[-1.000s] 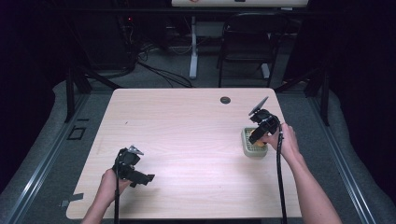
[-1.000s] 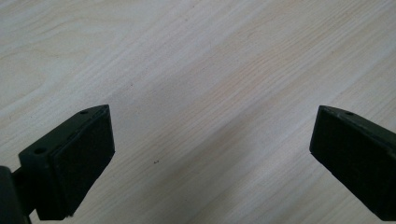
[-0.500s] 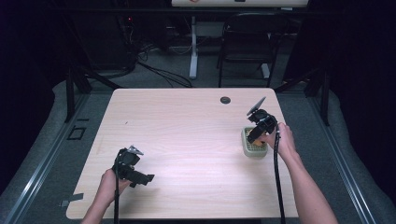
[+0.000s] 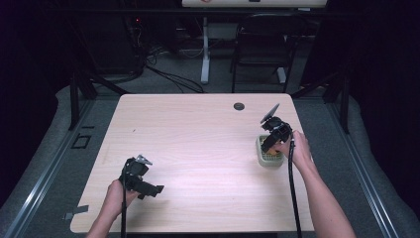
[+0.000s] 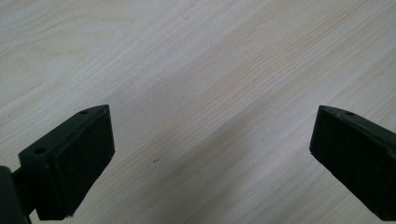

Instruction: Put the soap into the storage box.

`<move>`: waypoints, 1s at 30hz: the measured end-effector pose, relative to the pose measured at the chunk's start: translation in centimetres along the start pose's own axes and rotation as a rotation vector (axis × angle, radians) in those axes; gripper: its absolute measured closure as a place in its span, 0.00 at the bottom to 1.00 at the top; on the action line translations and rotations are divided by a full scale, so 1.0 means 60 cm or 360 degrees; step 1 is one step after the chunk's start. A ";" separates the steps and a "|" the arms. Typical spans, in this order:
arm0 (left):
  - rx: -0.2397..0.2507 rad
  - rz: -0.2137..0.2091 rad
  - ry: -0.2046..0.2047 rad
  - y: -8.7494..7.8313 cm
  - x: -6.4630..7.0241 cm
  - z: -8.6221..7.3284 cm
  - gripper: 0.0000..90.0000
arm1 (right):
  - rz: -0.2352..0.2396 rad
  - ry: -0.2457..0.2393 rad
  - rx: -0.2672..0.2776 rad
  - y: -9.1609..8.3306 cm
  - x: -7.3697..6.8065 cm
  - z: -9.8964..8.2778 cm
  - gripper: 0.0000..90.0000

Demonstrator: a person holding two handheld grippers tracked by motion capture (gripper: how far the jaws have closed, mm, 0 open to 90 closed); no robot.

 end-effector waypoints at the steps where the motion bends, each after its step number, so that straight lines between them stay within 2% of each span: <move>1: 0.0003 0.0001 -0.0002 0.000 -0.001 0.000 0.00 | -0.0001 0.0000 -0.0004 0.001 0.001 0.000 0.30; 6: 0.0001 -0.0001 0.0000 0.000 0.000 0.000 0.00 | -0.0006 0.0010 0.0009 0.004 0.003 0.003 0.30; 8: -0.0001 0.0002 -0.0001 0.000 0.000 0.000 0.00 | -0.0012 -0.0010 -0.0021 0.005 0.005 0.002 0.30; 17: -0.0003 -0.0001 0.0000 -0.001 0.000 0.000 0.00 | -0.0030 -0.0002 -0.0020 0.013 0.005 0.004 0.30; 24: 0.0001 0.0009 0.0002 0.001 0.000 0.000 0.00 | -0.0042 -0.0035 -0.0063 0.012 0.010 0.001 0.30; 25: 0.0001 0.0004 0.0001 0.001 0.000 0.000 0.00 | -0.0040 -0.0014 -0.0039 0.015 0.007 0.002 0.30; 27: 0.0001 0.0004 0.0001 0.001 0.001 0.001 0.00 | -0.0040 -0.0023 -0.0031 0.016 0.006 0.003 0.30; 30: 0.0002 0.0003 0.0008 0.001 0.001 0.001 0.00 | -0.0042 -0.0032 -0.0052 0.016 0.004 0.003 0.30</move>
Point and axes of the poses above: each handheld gripper's, and its own axes: y roughly forward along the jaws, z roughly out of its top, x roughly to its right, the point moved 10 cm from there along y, roughly forward along the jaws, and after that the axes turned 3 degrees about -z, right-handed, at the moved point
